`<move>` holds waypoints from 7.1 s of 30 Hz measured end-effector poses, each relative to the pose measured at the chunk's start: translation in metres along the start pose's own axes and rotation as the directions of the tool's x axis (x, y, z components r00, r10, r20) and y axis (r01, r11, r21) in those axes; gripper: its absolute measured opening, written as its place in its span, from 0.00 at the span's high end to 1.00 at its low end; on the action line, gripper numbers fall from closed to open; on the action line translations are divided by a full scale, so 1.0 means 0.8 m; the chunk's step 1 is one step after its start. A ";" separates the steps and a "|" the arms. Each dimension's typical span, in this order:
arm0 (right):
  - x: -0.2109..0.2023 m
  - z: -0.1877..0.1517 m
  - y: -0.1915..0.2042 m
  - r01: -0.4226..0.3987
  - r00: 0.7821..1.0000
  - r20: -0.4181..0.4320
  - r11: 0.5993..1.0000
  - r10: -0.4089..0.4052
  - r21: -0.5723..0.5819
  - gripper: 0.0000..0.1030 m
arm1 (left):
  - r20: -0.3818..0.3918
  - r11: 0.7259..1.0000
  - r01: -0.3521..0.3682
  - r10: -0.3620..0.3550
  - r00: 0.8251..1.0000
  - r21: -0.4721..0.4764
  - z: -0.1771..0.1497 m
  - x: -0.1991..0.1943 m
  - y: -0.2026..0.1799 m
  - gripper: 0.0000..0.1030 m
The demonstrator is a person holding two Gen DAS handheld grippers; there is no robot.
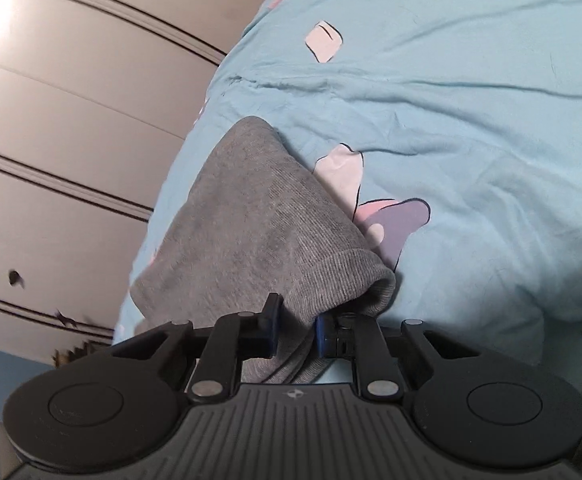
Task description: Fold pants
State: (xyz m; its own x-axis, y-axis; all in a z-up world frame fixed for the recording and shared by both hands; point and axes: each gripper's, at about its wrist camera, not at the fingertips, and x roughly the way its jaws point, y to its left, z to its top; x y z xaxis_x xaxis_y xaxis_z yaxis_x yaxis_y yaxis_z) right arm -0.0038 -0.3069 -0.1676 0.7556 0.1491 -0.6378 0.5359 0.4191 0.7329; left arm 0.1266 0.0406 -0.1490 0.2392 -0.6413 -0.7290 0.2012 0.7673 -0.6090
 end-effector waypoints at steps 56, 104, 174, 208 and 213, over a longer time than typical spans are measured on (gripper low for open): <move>0.043 0.007 0.079 0.312 0.950 0.181 0.739 -0.255 -0.596 0.70 | 0.143 0.988 -0.147 0.140 0.980 0.040 0.161 0.040 0.030 0.46; 0.065 0.009 0.069 0.338 0.941 0.178 0.763 -0.288 -0.550 0.19 | 0.371 0.838 -0.152 0.386 0.845 -0.524 0.002 -0.263 0.282 0.03; 0.080 -0.001 0.072 0.384 0.923 0.250 0.751 -0.294 -0.537 0.05 | 0.385 0.799 0.060 0.221 0.896 -0.598 0.045 -0.232 0.363 0.50; -0.085 0.047 0.027 0.356 0.878 0.432 0.886 -0.208 -0.297 0.05 | 0.255 0.618 -0.400 0.312 0.915 0.677 -0.060 0.124 -0.231 0.50; -0.098 0.055 -0.005 0.254 0.918 0.365 0.935 -0.154 -0.246 0.05 | 0.351 0.457 -0.404 0.200 0.915 0.792 -0.114 0.070 -0.257 0.22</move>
State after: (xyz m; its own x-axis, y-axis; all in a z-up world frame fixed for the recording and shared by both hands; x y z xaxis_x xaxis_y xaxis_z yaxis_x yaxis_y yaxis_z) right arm -0.0484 -0.3595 -0.1100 0.7491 -0.2547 -0.6115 0.6006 0.6506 0.4647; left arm 0.0121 -0.1528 -0.0934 0.5922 -0.4339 -0.6790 0.7482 0.6090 0.2634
